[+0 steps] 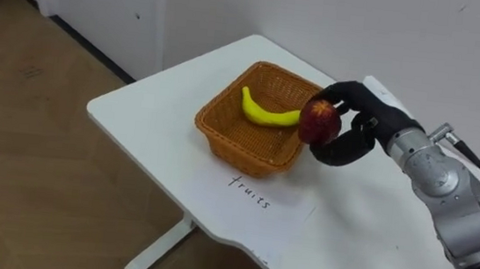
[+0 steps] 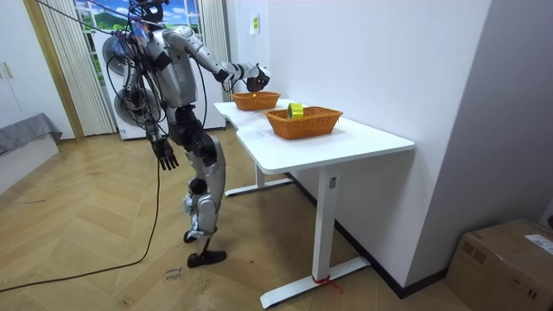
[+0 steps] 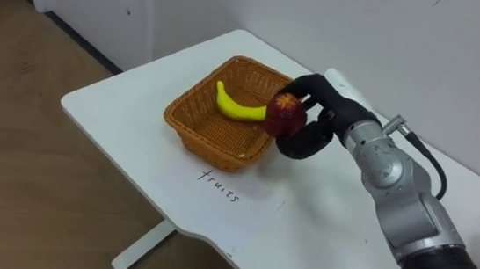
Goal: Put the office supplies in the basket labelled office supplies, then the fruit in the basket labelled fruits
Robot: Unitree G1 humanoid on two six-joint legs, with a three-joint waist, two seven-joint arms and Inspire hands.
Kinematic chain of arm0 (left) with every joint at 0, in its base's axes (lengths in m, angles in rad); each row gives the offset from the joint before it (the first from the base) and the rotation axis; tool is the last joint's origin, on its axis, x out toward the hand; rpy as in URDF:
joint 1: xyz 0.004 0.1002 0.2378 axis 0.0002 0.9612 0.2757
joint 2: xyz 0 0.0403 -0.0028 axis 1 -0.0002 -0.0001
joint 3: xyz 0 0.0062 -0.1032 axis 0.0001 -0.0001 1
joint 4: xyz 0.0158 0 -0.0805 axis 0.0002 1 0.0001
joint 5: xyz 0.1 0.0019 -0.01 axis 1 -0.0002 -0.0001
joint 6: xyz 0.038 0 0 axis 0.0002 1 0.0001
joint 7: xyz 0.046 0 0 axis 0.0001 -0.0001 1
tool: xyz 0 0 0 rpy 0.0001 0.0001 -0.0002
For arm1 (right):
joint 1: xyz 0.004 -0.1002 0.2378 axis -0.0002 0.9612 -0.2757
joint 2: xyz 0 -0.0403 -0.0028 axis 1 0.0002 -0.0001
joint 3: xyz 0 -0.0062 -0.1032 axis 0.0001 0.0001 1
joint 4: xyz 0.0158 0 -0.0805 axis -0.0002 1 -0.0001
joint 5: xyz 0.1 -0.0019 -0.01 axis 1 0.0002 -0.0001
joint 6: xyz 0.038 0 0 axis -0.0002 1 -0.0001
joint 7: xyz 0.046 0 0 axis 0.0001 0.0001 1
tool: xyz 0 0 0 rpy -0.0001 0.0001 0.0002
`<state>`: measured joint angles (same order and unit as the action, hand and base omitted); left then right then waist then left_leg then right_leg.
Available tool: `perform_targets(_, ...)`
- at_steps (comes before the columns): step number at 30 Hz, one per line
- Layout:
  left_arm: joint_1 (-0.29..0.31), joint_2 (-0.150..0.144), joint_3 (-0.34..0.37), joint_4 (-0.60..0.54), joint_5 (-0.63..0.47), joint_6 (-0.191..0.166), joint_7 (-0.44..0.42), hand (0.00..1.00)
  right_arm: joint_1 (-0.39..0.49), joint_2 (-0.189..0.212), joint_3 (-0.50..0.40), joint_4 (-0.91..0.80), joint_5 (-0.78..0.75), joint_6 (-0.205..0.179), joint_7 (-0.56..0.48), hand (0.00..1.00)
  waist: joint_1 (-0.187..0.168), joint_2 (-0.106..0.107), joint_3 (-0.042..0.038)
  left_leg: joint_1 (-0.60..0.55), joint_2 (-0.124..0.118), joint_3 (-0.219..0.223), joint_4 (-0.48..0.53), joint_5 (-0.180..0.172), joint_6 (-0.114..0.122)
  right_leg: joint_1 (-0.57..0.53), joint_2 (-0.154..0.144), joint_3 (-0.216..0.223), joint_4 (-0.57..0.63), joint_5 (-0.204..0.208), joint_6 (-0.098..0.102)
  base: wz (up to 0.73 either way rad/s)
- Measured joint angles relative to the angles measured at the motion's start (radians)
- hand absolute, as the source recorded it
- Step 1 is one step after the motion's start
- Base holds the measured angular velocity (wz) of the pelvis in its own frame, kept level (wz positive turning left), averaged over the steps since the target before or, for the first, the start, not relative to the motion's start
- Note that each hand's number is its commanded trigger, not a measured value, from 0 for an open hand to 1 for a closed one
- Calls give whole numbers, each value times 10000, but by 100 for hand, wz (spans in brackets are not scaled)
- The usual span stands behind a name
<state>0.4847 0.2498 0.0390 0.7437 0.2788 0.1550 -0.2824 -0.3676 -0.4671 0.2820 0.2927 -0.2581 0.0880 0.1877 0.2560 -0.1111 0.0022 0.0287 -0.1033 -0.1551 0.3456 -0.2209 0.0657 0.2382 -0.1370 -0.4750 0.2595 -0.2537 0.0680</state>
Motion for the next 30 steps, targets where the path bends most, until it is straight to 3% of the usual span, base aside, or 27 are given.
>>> perform_targets(4,7,-1,-10,-160,-39,0,-81,0,0,-1,1,2,2,11,0,100,6,3,9,-65,-46,-162,110,-32,13,74,-8,-239,-15,-1,7,13)
perform_targets(10,17,16,-24,-391,-111,-4,58,0,2,0,9,115,213,22,-1,100,320,94,50,-52,-66,-223,234,-100,59,191,-31,-427,12,3,21,5)
perform_targets(20,358,29,0,-392,-105,141,167,0,357,-4,8,234,698,191,-43,100,528,295,73,-19,-170,-419,305,-120,91,323,-43,-481,-13,-1,70,6)
perform_targets(28,658,46,0,-392,-138,139,345,0,363,-13,7,867,1365,137,-885,100,571,364,30,-203,-247,-682,384,-119,48,254,-5,-491,-41,-9,84,8)
perform_targets(30,786,47,10,-375,-135,138,348,0,363,-109,-5,1263,2083,119,-1277,100,731,382,17,-244,-263,-748,485,-131,43,249,10,-534,-40,-9,84,10)
